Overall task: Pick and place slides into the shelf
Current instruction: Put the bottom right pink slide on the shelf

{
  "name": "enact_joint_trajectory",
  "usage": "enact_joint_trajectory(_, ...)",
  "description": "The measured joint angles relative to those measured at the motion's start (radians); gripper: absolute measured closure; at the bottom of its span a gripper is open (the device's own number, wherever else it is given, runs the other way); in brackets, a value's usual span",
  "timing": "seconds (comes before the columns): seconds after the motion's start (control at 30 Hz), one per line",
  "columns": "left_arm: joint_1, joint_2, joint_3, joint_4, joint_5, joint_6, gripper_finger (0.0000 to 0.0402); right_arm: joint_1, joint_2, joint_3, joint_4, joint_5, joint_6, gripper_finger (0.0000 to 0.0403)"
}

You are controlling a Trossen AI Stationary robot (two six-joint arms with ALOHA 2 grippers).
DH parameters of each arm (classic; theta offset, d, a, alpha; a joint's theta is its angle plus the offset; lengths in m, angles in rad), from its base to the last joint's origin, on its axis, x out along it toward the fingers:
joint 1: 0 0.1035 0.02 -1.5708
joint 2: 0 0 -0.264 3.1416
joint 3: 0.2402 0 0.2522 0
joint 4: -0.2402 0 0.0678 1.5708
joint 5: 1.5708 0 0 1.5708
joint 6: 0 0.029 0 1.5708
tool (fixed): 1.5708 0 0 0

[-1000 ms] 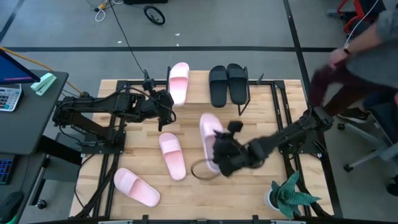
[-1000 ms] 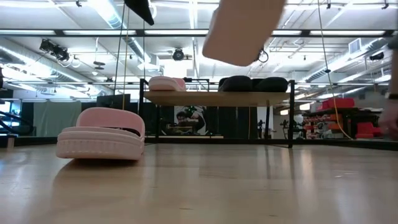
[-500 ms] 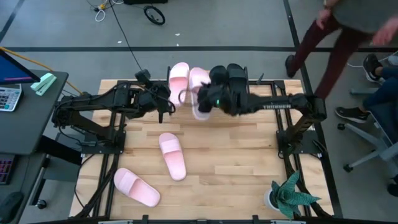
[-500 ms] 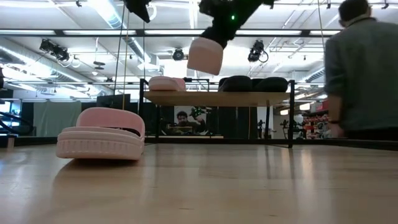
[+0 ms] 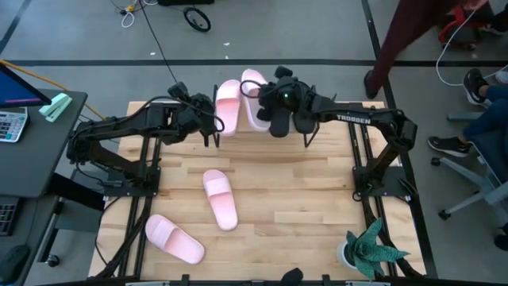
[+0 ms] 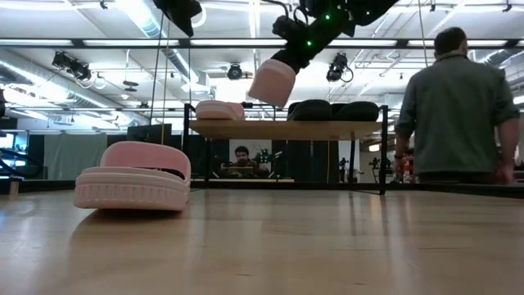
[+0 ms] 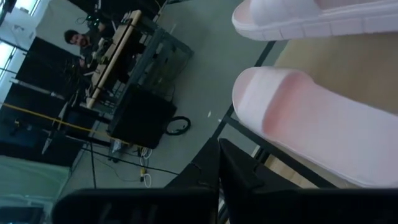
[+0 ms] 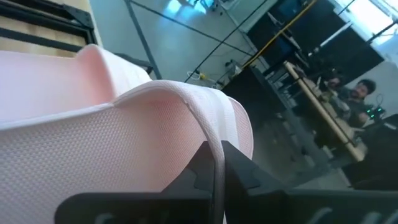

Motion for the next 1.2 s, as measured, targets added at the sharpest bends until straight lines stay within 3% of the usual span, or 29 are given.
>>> enact_joint_trajectory(0.43,0.005,0.000,-0.001,0.000,0.000,-0.004,0.0394,-0.023,0.000,-0.001,-0.087,-0.036,0.141,0.0390)
enact_joint_trajectory(0.8,0.005,0.000,-0.001,0.000,0.001,-0.004,0.0379,-0.021,0.070,0.001,-0.051,-0.041,0.168,0.0313)
enact_joint_trajectory(0.97,0.005,0.000,-0.001,0.000,0.001,-0.004,0.0391,-0.019,0.104,-0.001,0.045,-0.017,0.123,0.0309)
enact_joint_trajectory(1.2,0.005,0.000,-0.001,-0.001,0.001,-0.004,0.0390,-0.041,0.103,0.000,-0.006,-0.027,0.143,0.0308)
